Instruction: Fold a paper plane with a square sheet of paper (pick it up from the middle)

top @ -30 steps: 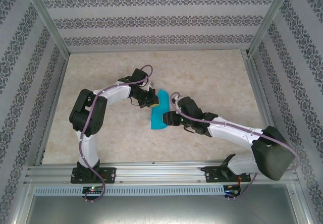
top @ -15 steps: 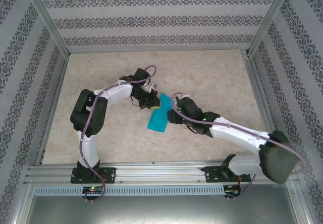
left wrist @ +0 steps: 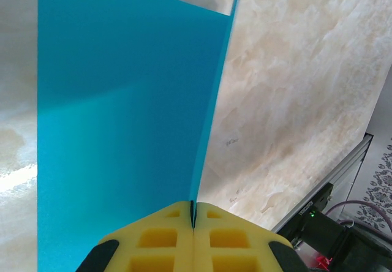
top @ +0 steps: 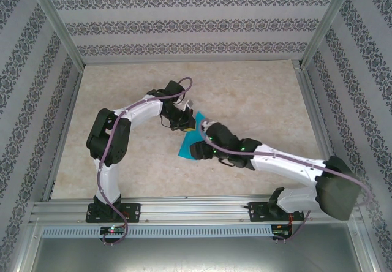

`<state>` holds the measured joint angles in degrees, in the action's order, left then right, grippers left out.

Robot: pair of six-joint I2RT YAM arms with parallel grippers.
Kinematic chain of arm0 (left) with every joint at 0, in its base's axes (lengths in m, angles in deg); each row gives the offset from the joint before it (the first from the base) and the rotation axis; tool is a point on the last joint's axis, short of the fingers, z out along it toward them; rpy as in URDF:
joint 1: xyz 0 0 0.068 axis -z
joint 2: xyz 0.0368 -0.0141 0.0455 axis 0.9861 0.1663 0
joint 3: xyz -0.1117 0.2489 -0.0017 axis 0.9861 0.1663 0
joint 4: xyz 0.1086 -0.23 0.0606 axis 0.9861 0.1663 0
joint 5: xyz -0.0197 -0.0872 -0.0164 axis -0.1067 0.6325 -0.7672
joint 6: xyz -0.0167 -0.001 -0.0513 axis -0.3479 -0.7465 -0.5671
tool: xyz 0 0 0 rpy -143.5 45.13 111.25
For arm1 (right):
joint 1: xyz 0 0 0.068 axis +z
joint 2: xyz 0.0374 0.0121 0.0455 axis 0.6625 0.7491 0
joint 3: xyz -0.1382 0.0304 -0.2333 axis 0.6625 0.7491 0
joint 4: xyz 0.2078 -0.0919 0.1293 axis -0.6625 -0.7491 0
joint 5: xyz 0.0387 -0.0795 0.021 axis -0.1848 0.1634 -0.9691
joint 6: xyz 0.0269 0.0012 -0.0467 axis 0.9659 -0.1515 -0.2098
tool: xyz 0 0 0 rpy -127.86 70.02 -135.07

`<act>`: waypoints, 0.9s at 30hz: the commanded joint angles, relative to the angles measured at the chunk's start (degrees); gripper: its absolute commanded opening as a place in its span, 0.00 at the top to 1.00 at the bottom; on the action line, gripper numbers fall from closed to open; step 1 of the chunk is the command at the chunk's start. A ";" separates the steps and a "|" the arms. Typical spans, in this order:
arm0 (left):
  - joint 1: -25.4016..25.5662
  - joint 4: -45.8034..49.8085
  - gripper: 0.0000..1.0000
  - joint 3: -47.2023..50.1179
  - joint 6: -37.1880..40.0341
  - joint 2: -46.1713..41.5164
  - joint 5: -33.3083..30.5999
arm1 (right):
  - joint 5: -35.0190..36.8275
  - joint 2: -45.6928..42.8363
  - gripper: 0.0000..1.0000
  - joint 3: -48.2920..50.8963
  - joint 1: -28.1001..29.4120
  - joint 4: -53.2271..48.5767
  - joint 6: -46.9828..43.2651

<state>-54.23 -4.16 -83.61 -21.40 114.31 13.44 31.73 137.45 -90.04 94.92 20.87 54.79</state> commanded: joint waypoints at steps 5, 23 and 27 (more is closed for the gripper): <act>0.42 2.00 1.00 0.58 -0.94 0.50 -0.99 | 12.38 10.59 0.32 -10.89 8.27 -8.20 -3.04; 0.44 2.46 1.00 0.51 -1.21 0.86 -1.11 | 21.13 18.69 0.45 -15.69 10.00 -9.64 -0.91; 0.48 2.52 1.00 0.35 -1.12 1.03 -1.18 | 22.96 17.82 0.56 -14.95 9.94 -10.64 -0.25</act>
<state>-54.23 -3.99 -83.46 -22.23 114.35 12.61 51.64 155.92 -104.53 104.38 12.02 53.87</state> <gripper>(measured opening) 0.064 0.456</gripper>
